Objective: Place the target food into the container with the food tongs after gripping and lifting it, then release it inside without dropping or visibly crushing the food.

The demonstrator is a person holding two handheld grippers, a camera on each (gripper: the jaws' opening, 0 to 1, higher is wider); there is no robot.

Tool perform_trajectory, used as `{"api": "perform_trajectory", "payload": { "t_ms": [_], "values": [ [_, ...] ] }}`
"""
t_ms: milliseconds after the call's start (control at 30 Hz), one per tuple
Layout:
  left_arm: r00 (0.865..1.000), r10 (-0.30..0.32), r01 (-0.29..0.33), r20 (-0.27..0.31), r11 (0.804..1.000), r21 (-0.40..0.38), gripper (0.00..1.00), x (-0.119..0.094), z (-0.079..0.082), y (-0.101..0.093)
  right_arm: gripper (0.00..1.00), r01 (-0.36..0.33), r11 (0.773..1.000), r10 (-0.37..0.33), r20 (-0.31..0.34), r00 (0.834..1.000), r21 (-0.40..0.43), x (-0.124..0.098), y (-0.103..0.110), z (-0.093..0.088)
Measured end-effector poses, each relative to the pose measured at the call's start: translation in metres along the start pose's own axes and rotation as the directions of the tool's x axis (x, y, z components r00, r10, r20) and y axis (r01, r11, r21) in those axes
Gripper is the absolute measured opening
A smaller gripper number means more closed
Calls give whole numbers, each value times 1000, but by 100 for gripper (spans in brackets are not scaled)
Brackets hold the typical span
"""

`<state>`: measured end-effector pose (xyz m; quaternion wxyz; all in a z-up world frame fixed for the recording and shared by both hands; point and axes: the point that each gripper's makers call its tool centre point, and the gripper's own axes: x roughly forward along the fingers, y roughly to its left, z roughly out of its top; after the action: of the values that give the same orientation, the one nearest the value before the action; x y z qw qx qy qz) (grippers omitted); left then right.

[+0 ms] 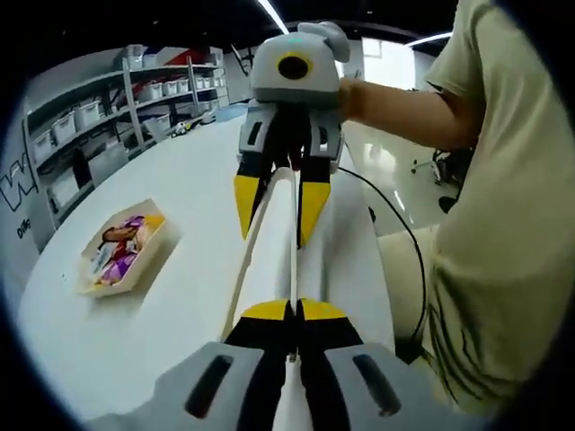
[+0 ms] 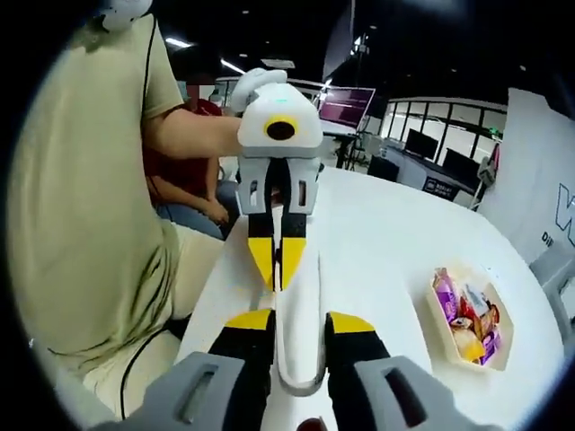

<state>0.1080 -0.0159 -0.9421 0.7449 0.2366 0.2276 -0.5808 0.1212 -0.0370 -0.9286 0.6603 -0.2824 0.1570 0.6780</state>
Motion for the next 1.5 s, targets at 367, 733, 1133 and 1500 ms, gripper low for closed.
{"api": "perform_trajectory", "payload": {
  "t_ms": [367,733,1133,1500],
  "values": [
    [996,32,-28,-85,998,53,0,-2,-3,4,16,20,998,-26,-112,993,-57,4,-2,-5],
    [992,51,-43,-119,997,71,1,-4,-6,7,14,32,998,-38,-119,992,-58,5,-4,-7],
    [989,71,-58,-127,993,107,13,-6,-9,13,13,46,998,-44,-41,998,40,4,-5,-9],
    [990,78,-66,-116,992,107,7,-9,-5,19,14,45,996,-44,-23,999,77,7,-6,-13]
  ]
}}
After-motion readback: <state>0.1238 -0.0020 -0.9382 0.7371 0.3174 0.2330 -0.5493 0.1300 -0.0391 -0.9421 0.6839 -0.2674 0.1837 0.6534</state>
